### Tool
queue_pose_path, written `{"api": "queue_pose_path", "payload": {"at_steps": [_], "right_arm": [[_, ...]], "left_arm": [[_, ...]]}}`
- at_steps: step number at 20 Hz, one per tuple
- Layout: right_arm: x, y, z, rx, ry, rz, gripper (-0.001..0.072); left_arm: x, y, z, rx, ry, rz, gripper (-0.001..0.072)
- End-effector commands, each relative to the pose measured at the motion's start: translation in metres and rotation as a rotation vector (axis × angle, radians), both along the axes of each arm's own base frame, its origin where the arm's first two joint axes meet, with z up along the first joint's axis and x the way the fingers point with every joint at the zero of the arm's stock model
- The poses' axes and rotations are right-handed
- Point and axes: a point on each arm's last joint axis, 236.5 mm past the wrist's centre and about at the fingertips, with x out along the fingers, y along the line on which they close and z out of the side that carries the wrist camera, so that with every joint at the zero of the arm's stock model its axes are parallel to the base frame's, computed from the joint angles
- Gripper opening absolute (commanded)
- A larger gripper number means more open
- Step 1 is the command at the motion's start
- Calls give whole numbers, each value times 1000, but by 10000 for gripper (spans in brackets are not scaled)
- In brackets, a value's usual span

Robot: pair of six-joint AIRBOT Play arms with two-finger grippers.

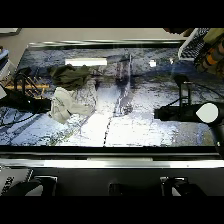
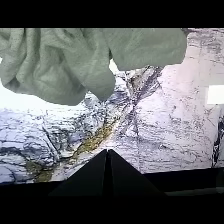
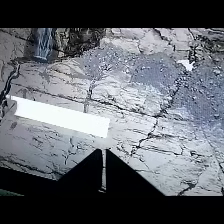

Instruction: Fold the clothes and pants, and hang the long-sleeved shirts on hangers.

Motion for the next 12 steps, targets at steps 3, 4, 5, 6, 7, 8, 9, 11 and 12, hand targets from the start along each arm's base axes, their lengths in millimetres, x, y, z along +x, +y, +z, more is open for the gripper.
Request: {"api": "queue_pose_path", "payload": {"at_steps": [3,4,5,6,7,8,9,11,12], "right_arm": [[0,1,0,1,0,1,84],[0,1,0,1,-1,1,84],[1,1,1,3,-2,0,84],[0,1,1,4,-2,0,84],[1,1,1,4,-2,0,84],[1,1,1,4,-2,0,84],[0,1,1,3,-2,0,84],[0,1,1,4,-1,0,84],[0,1,1,4,-1,0,84]], "left_arm": [[12,0,4,-4,-55,11,23],[15,-1,6,-8,-67,13,24],[15,-5,6,-27,-65,11,24],[16,-7,7,-36,-72,12,23],[26,-6,12,-39,-119,22,23],[37,-6,18,-43,-169,31,23],[40,-6,19,-44,-183,34,23],[46,-4,20,-37,-204,40,24],[48,1,18,-13,-210,42,54]]}}
